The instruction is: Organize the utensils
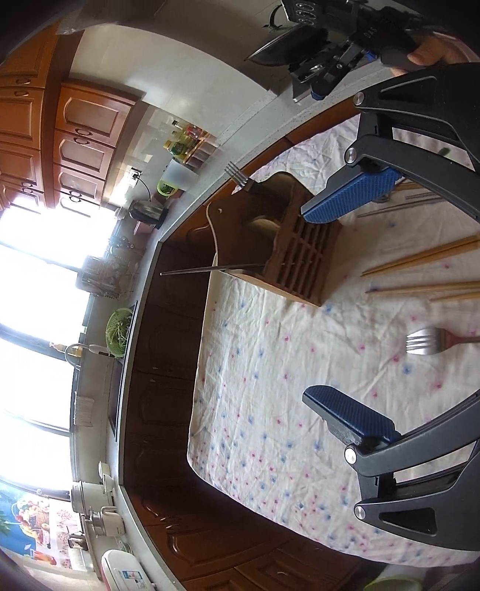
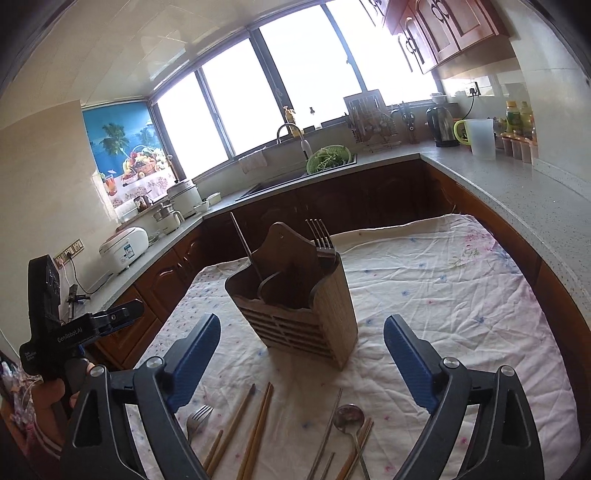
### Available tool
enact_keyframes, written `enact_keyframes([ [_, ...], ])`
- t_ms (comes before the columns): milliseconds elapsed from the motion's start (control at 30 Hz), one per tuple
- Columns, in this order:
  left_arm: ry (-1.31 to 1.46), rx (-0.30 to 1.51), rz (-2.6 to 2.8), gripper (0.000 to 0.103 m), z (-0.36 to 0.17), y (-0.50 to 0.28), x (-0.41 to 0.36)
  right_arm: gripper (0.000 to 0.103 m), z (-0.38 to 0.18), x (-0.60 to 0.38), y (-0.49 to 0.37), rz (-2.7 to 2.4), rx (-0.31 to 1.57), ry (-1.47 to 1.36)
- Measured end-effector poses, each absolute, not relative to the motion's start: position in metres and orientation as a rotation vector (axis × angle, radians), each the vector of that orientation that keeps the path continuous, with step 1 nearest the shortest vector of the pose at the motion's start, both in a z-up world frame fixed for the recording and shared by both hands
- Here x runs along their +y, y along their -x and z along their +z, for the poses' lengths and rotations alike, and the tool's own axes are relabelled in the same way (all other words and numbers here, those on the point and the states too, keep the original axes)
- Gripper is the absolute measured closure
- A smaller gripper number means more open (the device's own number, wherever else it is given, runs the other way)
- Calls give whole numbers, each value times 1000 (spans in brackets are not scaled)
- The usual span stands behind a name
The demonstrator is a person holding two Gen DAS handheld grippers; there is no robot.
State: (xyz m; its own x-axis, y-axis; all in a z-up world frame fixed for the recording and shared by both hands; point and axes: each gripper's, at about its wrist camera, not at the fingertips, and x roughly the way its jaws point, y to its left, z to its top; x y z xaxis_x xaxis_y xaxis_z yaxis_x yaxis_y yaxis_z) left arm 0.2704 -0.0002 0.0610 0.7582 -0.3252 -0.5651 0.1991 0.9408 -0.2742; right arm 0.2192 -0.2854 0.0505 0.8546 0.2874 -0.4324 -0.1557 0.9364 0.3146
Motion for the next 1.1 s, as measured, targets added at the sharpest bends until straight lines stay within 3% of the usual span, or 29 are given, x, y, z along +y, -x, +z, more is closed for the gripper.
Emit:
enact_keyframes([
  [500, 149, 743, -316, 11, 15, -188, -4, 11, 11, -291, -120, 166, 577, -247],
  [933, 115, 834, -325, 11, -15, -182, -16, 12, -24, -288, -116, 143, 667, -204],
  [1000, 100, 843, -327, 11, -16, -187, -19, 14, -24, -287, -120, 140, 673, -189],
  [1100, 78, 862, -339, 12, -18, -194, -26, 25, -26, -286, -128, 140, 690, -176],
])
